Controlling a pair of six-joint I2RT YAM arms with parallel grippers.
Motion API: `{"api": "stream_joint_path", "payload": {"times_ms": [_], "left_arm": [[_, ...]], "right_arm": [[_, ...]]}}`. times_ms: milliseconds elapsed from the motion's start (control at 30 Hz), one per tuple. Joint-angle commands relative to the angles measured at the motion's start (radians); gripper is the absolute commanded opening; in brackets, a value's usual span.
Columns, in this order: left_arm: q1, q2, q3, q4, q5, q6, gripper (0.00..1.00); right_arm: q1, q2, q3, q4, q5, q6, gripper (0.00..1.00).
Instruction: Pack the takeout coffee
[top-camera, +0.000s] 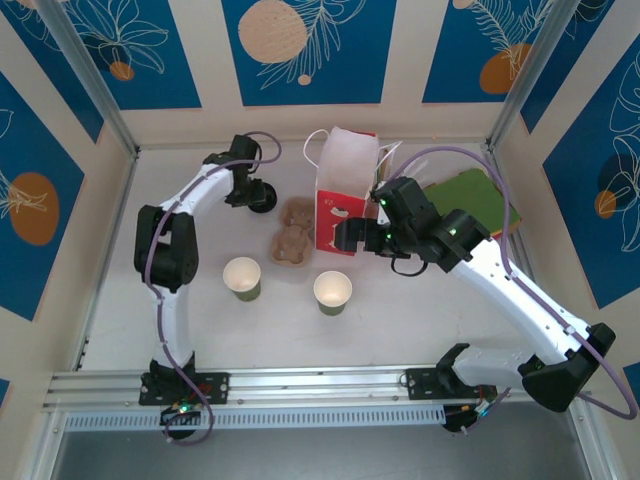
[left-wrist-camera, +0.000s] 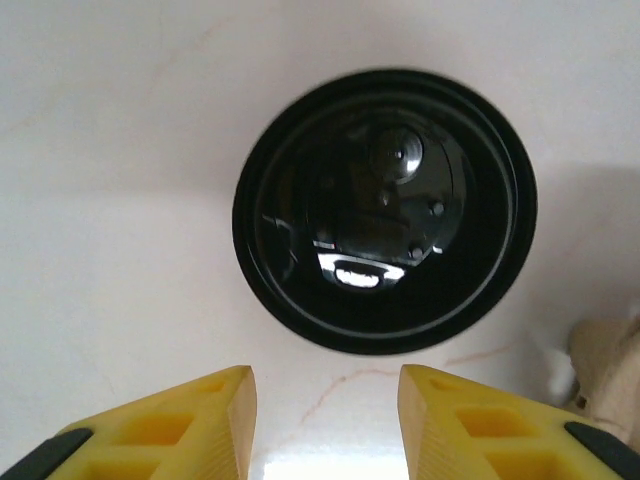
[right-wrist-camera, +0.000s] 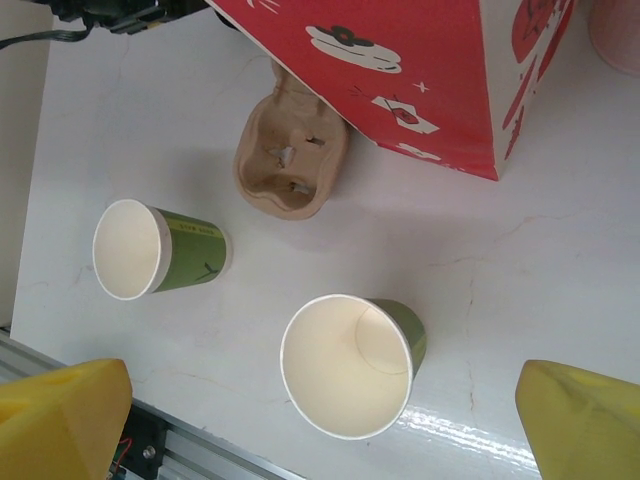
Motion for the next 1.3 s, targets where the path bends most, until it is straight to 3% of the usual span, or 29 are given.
{"api": "stream_joint_path", "payload": {"times_ms": [0, 500, 567, 1000, 1267], "left_arm": [[0.018, 0.042, 0.05, 0.027, -0.022, 0.058, 0.41], [0.057, 0.134, 0.093, 0.037, 0.025, 0.101, 0.39], [0.06, 0.144, 0.1, 0.034, 0.031, 0.102, 0.32], [0.07, 0.182, 0.135, 0.015, 0.048, 0.119, 0.29], [0.071, 0.177, 0.141, 0.009, 0.048, 0.114, 0.17]], "right_arm": [[-0.011, 0.003, 0.035, -0.029, 0.014, -0.005, 0.99], [-0.025, 0.034, 0.061, -0.041, 0.022, -0.003, 0.99], [-0.027, 0.039, 0.065, -0.041, 0.02, -0.003, 0.99], [-0.027, 0.06, 0.084, -0.039, 0.016, -0.009, 0.99], [-0.028, 0.064, 0.086, -0.038, 0.015, -0.014, 0.99]]}}
